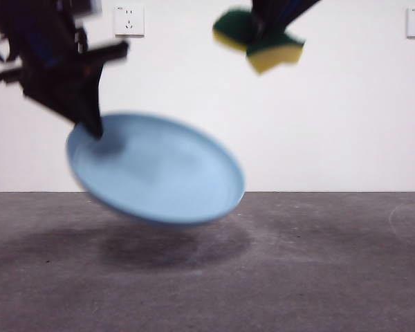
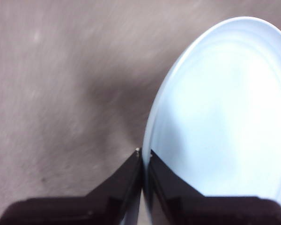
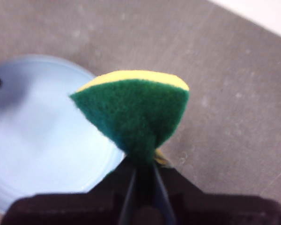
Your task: Pick up the plate,pick up the cloth,clean the plate with the cloth
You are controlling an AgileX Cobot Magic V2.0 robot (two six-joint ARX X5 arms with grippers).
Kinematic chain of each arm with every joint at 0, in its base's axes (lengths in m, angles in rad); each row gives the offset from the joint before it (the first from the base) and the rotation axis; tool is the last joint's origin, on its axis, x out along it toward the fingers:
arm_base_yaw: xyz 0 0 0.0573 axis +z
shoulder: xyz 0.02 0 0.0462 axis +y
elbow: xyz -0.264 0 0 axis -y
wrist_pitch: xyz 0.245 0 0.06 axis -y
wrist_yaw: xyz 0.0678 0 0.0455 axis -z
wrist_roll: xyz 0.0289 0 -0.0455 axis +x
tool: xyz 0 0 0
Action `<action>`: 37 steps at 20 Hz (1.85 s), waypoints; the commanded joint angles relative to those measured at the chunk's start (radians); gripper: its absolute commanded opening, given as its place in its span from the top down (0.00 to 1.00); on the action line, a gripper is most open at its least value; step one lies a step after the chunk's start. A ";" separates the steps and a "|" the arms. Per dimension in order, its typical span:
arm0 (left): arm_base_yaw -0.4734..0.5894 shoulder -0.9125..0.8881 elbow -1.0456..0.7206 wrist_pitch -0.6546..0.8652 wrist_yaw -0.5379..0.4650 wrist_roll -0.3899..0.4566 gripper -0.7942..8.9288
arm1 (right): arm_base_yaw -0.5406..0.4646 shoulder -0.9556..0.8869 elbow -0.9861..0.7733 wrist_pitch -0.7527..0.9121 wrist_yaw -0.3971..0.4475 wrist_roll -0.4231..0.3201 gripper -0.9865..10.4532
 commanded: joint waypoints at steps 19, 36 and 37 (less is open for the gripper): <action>0.098 0.192 0.003 0.102 0.023 0.010 0.66 | -0.114 0.018 -0.005 -0.138 -0.140 0.098 0.93; 0.052 -0.274 0.003 -0.042 0.267 -0.042 0.66 | -0.262 0.571 -0.005 -0.027 -0.316 0.108 0.74; 0.052 -0.274 0.003 -0.056 0.264 -0.042 0.66 | -0.263 0.571 -0.005 -0.026 -0.316 0.113 0.66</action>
